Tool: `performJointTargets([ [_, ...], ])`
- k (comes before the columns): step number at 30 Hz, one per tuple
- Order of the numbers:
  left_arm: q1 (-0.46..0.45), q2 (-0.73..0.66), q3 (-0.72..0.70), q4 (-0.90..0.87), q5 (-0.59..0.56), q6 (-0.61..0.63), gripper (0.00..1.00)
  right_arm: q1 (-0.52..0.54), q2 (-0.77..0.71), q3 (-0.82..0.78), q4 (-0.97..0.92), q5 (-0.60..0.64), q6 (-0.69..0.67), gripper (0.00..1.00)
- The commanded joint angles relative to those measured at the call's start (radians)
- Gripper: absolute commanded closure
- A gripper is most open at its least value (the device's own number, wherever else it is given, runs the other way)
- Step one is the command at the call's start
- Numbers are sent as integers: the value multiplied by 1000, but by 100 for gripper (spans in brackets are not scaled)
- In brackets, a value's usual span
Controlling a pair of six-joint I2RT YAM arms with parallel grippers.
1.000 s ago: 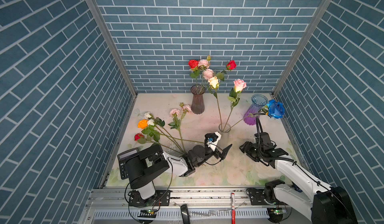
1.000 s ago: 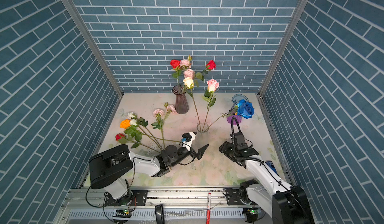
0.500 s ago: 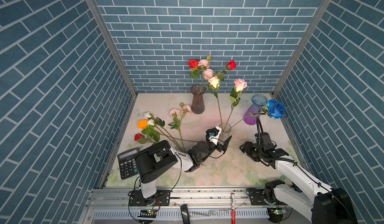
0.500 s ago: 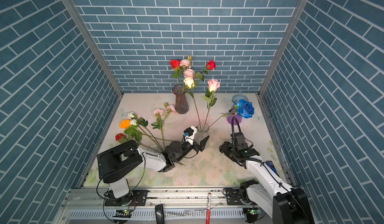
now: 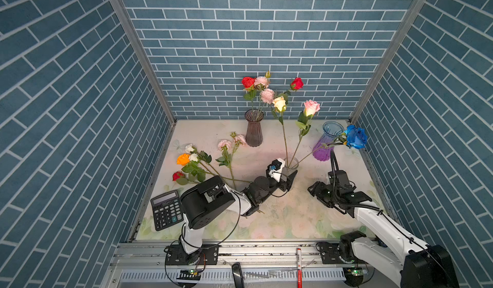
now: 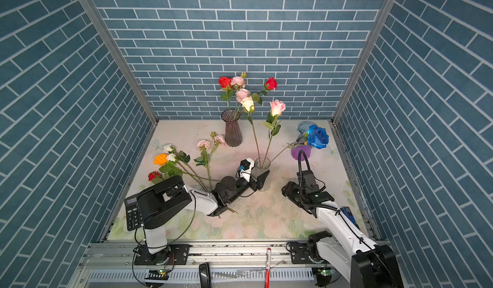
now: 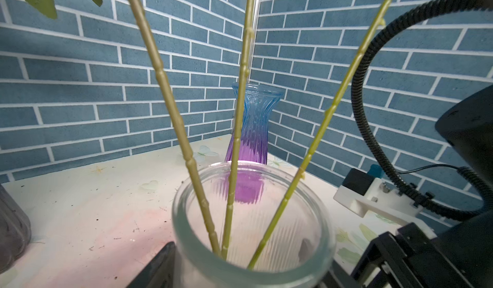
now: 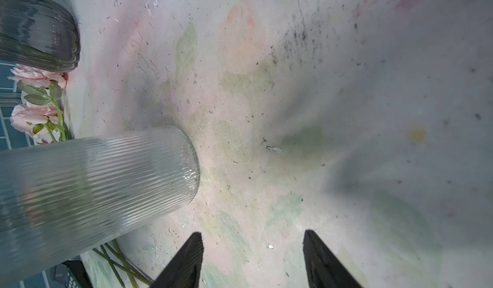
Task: Arrange flowers in a vase
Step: Move the vase to the top-right of the table.
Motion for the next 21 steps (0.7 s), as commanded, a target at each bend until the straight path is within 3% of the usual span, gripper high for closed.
performJointTargets([
  [1,6,34,41,-37,49,3,28,-8,-2,-6,-8,-10,4,38],
  [9,17,81,115,-91,88,46,35,-15,2,-11,4,-22,1,38],
  [21,34,136,179,-118,103,70,22,-26,2,-15,12,-35,-2,38],
])
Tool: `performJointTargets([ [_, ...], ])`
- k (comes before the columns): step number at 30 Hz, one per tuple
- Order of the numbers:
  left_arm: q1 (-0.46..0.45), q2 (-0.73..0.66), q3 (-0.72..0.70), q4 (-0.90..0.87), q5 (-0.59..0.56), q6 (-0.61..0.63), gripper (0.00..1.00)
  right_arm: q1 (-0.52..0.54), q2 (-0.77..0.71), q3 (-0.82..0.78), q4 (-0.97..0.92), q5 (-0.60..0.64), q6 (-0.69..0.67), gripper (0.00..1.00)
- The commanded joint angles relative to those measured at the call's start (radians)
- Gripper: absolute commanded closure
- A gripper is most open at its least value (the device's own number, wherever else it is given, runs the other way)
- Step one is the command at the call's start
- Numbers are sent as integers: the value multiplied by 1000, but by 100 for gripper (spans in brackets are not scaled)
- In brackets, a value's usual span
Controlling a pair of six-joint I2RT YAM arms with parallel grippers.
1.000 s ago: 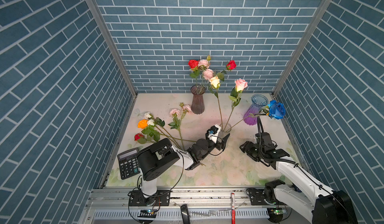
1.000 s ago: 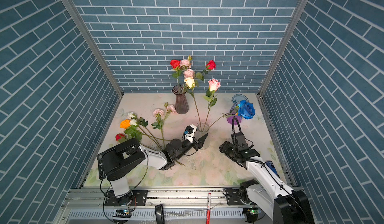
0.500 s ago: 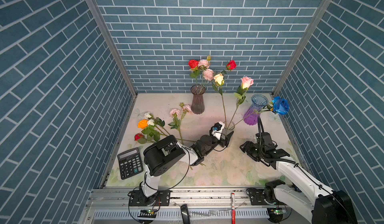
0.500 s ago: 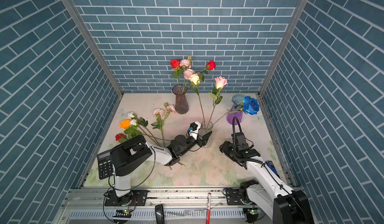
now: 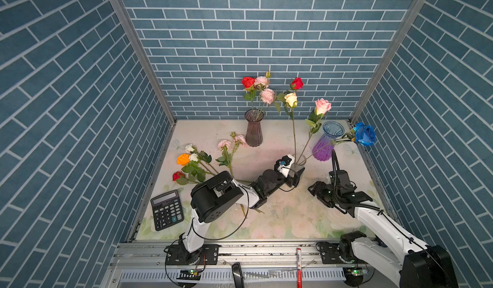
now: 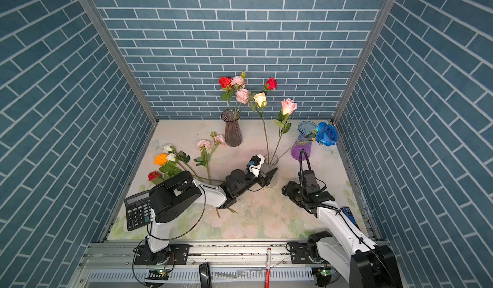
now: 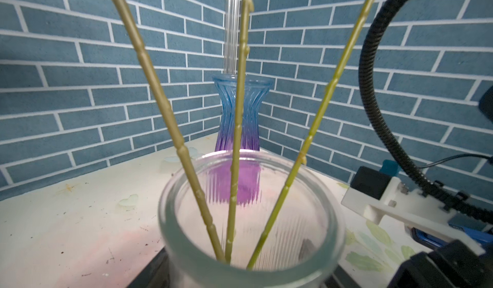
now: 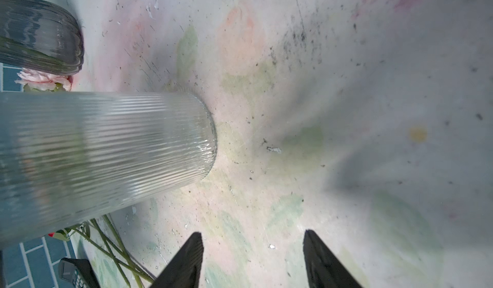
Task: Arrange flowers in a vase
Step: Move the vase to the top-right of the table.
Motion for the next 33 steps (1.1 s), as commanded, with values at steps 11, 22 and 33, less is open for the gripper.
performJointTargets([
  [11,36,61,85,-79,60,52,30,-12,10,-17,12,-18,-2,38],
  [22,74,172,348,-328,92,156,32,-14,24,-17,21,-27,-3,38],
  [33,146,286,614,-538,156,134,32,-21,40,-17,33,-34,-6,38],
])
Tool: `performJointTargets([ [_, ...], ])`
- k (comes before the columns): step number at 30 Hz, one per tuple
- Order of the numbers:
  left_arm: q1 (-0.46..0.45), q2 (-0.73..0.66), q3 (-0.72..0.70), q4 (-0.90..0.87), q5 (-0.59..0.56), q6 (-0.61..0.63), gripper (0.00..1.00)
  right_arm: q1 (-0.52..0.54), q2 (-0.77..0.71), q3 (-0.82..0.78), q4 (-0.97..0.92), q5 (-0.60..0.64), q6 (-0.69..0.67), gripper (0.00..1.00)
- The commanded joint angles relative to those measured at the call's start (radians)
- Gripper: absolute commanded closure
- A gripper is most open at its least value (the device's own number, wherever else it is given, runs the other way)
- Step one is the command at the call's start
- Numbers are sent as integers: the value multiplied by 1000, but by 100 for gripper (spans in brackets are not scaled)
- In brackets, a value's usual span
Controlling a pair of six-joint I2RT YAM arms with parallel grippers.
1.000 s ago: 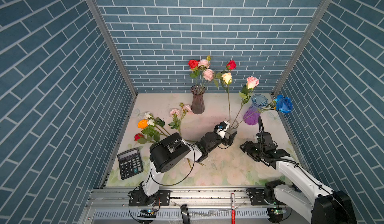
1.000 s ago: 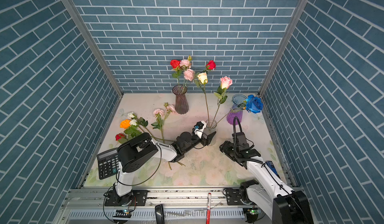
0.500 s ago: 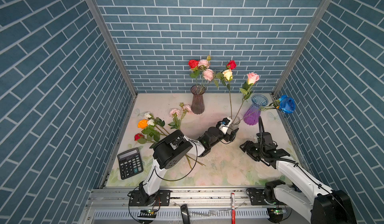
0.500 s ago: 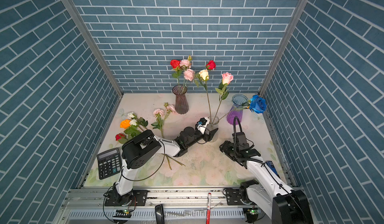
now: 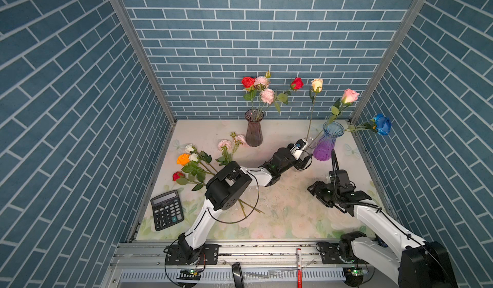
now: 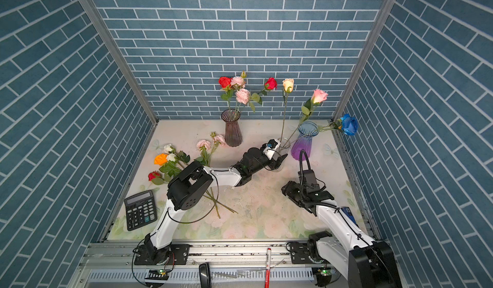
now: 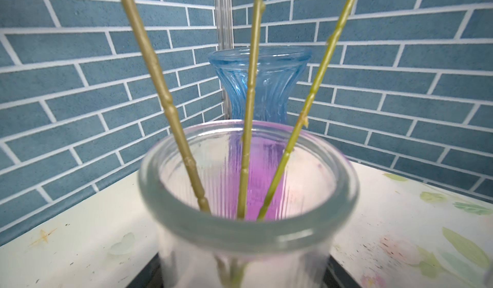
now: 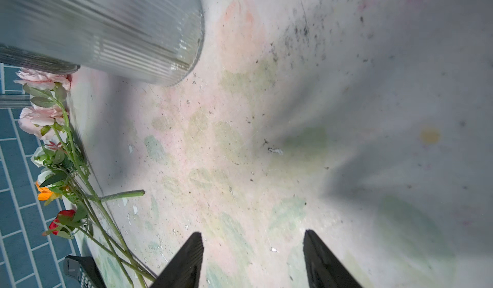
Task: Arrange flowers in a vase
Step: Move the vase to the top-right of the table.
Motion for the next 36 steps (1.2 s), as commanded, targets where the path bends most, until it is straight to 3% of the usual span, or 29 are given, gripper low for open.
performJointTargets([
  [1,42,49,70,-129,24,-3,33,-8,11,-16,11,-9,-5,38],
  [8,80,121,235,-228,67,-47,33,-11,23,-13,21,-17,-8,38],
  [23,92,295,661,-565,144,0,32,-21,37,-13,32,-32,-11,38],
  [36,97,321,721,-611,190,-15,28,-25,31,-17,34,-32,-11,38],
])
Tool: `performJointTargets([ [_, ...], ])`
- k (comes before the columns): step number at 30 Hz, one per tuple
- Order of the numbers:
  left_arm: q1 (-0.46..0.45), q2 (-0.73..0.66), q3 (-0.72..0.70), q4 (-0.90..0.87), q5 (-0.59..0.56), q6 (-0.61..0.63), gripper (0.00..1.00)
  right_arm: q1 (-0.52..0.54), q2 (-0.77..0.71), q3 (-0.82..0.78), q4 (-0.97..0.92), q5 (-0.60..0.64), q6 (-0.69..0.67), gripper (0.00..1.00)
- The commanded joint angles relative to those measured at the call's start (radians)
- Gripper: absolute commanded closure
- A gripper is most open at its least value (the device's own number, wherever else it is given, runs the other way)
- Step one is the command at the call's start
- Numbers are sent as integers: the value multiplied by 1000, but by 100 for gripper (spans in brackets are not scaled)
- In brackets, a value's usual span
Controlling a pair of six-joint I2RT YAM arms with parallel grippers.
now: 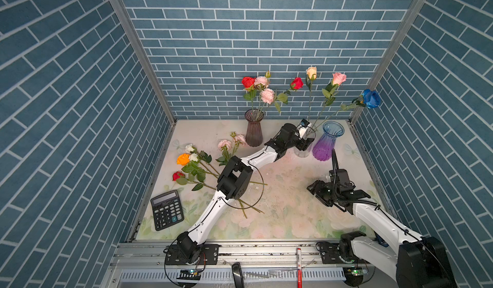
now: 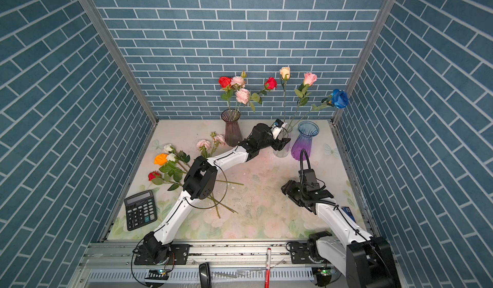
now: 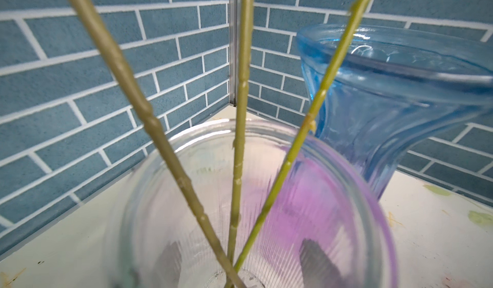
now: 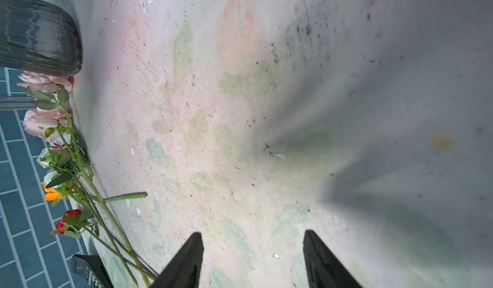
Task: Arrange flowers in a vase
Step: Move the vase to the top-right of the table.
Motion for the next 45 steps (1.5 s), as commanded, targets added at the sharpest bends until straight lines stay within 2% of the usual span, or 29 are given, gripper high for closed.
performJointTargets([
  [1,1,24,17,-40,16,6,27,-6,-4,-17,8,-3,-10,38],
  [5,0,9,-2,-28,1,0,9,-7,-8,-18,6,-3,-9,38],
  [8,-1,-18,-48,5,-13,6,0,-7,-12,-19,4,-2,-9,38],
  [13,-1,-67,-101,15,-26,26,0,-9,-18,-20,1,1,-8,38],
  [18,-11,-188,-247,81,-51,27,0,-9,-29,-23,-10,9,-6,38],
  [25,-60,-503,-623,201,-121,-3,0,-11,-32,-16,-30,19,-2,38],
  [27,-68,-614,-765,222,-145,-57,0,-13,-32,-9,-44,21,-2,38],
  [30,-72,-782,-992,274,-153,-202,0,-43,-28,29,-103,15,-12,38],
  [33,-109,-937,-1214,337,-173,-270,0,-106,-26,111,-204,24,-38,38],
  [35,-156,-1023,-1350,389,-218,-285,0,-173,-9,177,-233,-21,-43,38],
  [40,-212,-1086,-1601,605,-224,-332,0,-357,102,392,-306,-124,-65,38],
  [42,-211,-1103,-1660,671,-179,-292,0,-416,154,480,-332,-133,-76,38],
  [45,-210,-1171,-1684,585,-181,-231,0,-487,237,592,-327,-170,-67,38],
])
